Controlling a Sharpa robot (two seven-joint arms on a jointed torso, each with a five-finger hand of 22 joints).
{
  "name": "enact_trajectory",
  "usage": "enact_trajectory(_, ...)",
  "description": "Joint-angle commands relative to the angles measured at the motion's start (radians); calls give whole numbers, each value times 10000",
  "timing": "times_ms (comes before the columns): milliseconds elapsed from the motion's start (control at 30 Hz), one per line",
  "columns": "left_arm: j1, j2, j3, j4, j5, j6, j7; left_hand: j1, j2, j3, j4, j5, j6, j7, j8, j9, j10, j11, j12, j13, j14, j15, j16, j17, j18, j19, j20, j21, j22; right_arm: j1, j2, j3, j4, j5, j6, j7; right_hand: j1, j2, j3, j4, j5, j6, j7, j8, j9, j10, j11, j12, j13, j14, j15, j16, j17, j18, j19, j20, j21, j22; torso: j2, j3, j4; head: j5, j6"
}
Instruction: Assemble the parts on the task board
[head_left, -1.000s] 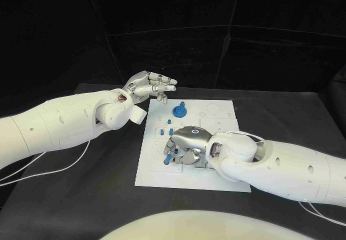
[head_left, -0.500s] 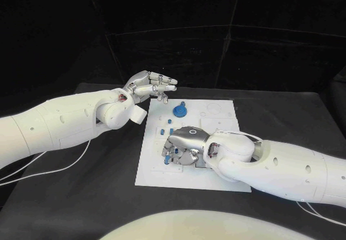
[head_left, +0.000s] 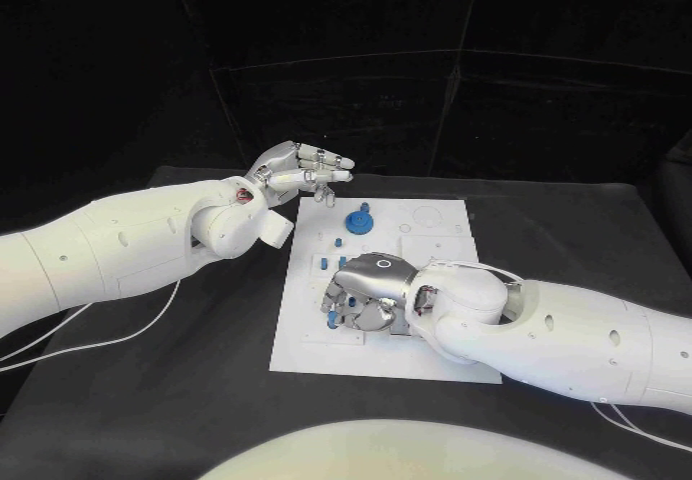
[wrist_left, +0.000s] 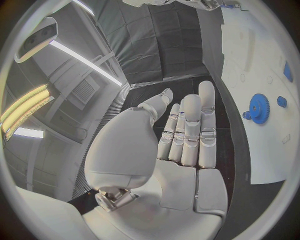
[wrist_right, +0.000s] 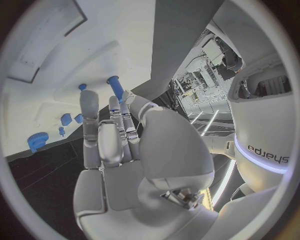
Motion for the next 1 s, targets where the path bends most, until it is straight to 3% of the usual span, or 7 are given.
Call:
enact_trajectory(33,15,1,8,8,48,104,14,13,87,-26,-13,-10,-11,48,39,-1,-59,25,64,10,-89,-12,-17,-14,141,-15,78,-42,-9,12,-51,3,33,-63,-458,-112,-170,-241,7,18,-71,-257,94,-89,-25,-391,121,-221,-26,137,110,-48,-146,8,-173,99,-89,-209,3,1,4,-5,-2)
enact_trajectory(200,15,1,8,-1,48,115,8,13,87,-26,-13,-10,-11,48,39,-1,-59,25,64,10,-89,-12,-17,-14,141,-15,78,-42,-9,12,-225,3,130,-122,-1049,-206,-400,-550,-388,60,-83,-1015,131,-81,-25,-1394,295,-522,5,-183,275,-468,-1011,120,-709,287,-558,-872,-2,8,2,-6,5)
enact_trajectory(467,14,-9,6,-30,48,123,-5,14,88,-25,-14,-10,-12,48,39,-1,-61,25,65,9,-89,-12,-17,-15,141,-15,78,-43,-10,68,-1160,50,811,663,-2215,-110,-469,-423,-1043,246,-8,-1018,151,49,49,-1385,280,-20,113,-246,285,-497,-1166,149,-784,341,-646,-934,-17,-4,-5,-118,68)
enact_trajectory(633,13,-25,4,-18,48,119,-8,28,100,-21,-22,-12,-19,51,45,-1,-73,27,77,9,-93,-13,-13,-24,142,-12,77,-48,-15,348,-2139,245,1244,2644,-2852,-1236,-725,-169,-1170,639,73,-311,-100,347,140,113,-102,886,362,244,-1,297,458,-12,32,135,116,181,-16,-15,-9,-342,156)
enact_trajectory(733,13,-45,2,1,48,107,-9,28,100,-21,-22,-12,-19,51,45,-1,-73,27,77,9,-93,-13,-13,-24,142,-12,77,-48,-15,526,-2870,298,1422,3889,-2756,-1964,-1046,-252,-1457,910,373,-132,-330,441,142,1058,-396,1616,796,482,-241,835,1601,-159,551,-92,664,1033,-20,-23,-29,-542,246)
enact_trajectory(867,13,-71,0,37,48,89,-10,28,100,-21,-22,-12,-19,51,45,-1,-73,27,77,9,-93,-13,-13,-24,142,-12,77,-48,-15,612,-3621,320,1635,4566,-2429,-2621,-1646,-501,-2095,1347,1080,-234,-464,535,138,1607,-503,2582,1514,522,-361,1011,1928,-217,746,-235,852,1308,-22,-35,-51,-729,322)
enact_trajectory(1000,13,-95,-3,94,48,81,-7,28,100,-21,-22,-12,-19,51,45,-1,-73,27,77,9,-93,-13,-13,-24,142,-12,77,-48,-15,643,-4264,320,1917,4789,-2010,-3190,-1893,-402,-3154,1953,1885,-244,-587,1136,285,1530,-677,6650,5707,616,-450,1384,2723,-293,1150,-466,1290,2063,-10,-32,-85,-949,353)
